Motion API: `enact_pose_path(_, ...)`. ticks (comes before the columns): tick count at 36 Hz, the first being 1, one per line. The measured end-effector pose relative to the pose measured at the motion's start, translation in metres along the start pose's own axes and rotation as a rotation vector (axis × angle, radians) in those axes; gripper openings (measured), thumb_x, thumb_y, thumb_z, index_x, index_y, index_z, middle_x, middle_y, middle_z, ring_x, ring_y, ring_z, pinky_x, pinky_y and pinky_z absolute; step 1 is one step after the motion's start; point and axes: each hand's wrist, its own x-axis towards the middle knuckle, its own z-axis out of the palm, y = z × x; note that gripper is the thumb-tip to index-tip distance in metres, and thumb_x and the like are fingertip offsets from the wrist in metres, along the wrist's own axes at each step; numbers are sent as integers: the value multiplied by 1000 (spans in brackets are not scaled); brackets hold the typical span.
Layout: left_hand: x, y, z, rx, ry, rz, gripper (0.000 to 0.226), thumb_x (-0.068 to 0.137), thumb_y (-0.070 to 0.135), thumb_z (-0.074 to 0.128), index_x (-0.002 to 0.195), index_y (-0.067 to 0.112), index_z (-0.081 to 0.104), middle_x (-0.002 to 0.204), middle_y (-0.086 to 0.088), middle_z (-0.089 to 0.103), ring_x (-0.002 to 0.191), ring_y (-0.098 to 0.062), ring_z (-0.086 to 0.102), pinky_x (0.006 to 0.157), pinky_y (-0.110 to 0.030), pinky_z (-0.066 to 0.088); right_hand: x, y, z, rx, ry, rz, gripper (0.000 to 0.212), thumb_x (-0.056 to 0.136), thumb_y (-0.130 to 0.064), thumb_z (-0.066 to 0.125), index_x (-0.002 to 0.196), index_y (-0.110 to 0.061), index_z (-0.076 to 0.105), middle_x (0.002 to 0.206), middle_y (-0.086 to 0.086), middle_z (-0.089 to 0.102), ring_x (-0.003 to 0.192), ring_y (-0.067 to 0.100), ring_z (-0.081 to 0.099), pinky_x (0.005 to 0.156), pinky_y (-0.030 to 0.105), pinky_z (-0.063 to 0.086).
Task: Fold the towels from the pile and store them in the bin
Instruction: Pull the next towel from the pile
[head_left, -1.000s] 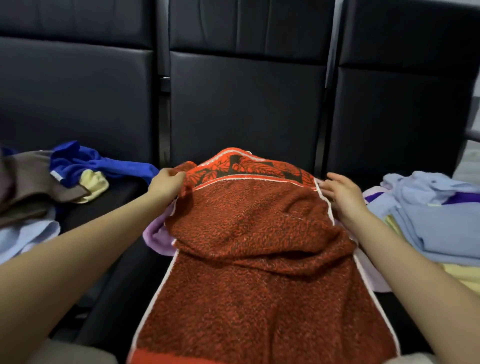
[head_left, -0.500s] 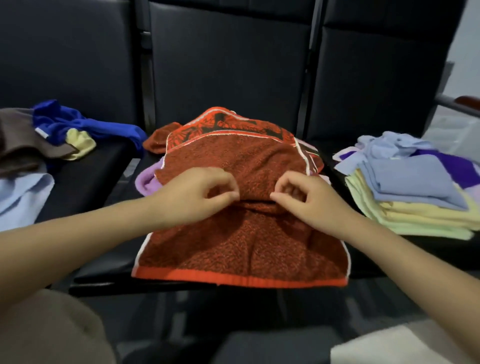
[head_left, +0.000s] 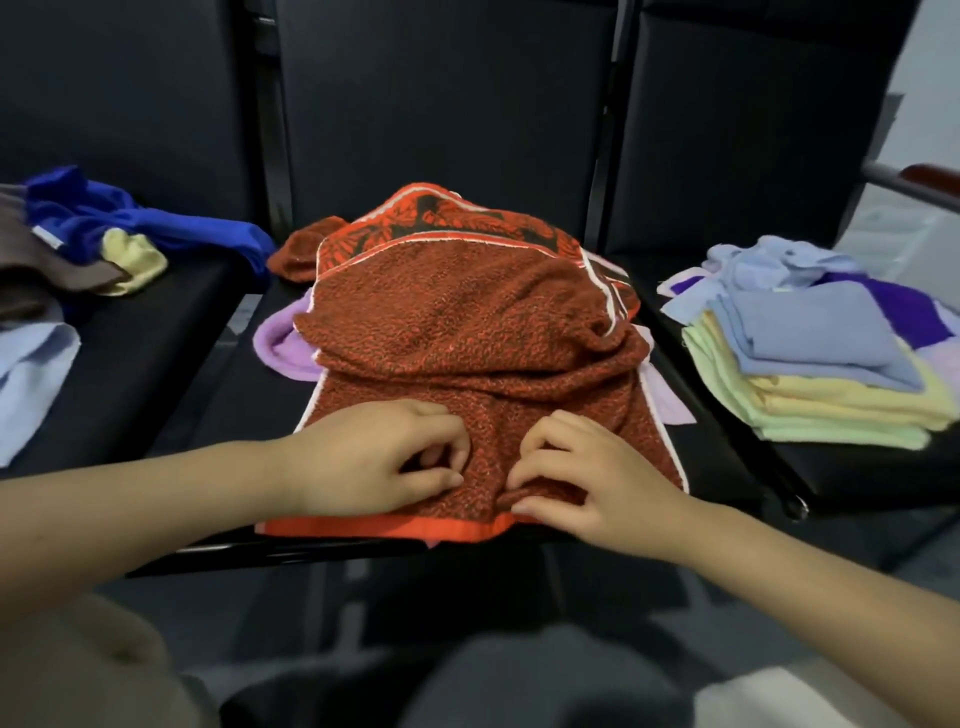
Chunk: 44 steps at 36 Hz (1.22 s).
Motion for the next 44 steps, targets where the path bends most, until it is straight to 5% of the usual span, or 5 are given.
enact_pose_path(10,-7,8,5,163,105,27,45,83,61,49,108,25,52,96,11,51,87,-8,51,74,-27,44,29,-3,-25,476,-34,346,10,93,-23,55,84,-23,57,74,-18,55,72,-4,50,70,13,39)
enact_pose_path(15,0,5,-13,-165,266,-107,31,90,43,40,98,24,64,83,10,65,76,-5,59,72,-30,46,40,-4,-32,536,47,485,20,102,-17,47,82,-17,54,69,-11,45,67,2,42,66,18,37)
enact_pose_path(22,11,-4,-49,-390,377,-191,31,87,43,59,88,14,72,83,3,70,73,3,59,72,-15,47,68,-20,-33,286,72,334,39,74,-70,50,71,-31,49,62,-11,53,58,6,51,61,26,41)
enact_pose_path(38,34,-73,-107,-52,400,-335,17,100,24,51,95,19,66,87,16,64,81,14,56,88,-18,41,101,45,-88,13,-115,488,18,100,-13,49,98,-8,67,89,-1,63,90,17,56,80,25,39)
enact_pose_path(44,37,-105,-104,8,470,-511,23,100,22,50,104,7,67,99,-4,67,100,-20,60,80,-26,37,90,80,-105,210,-32,688,26,99,-19,55,78,-24,69,60,-17,64,64,1,57,66,19,47)
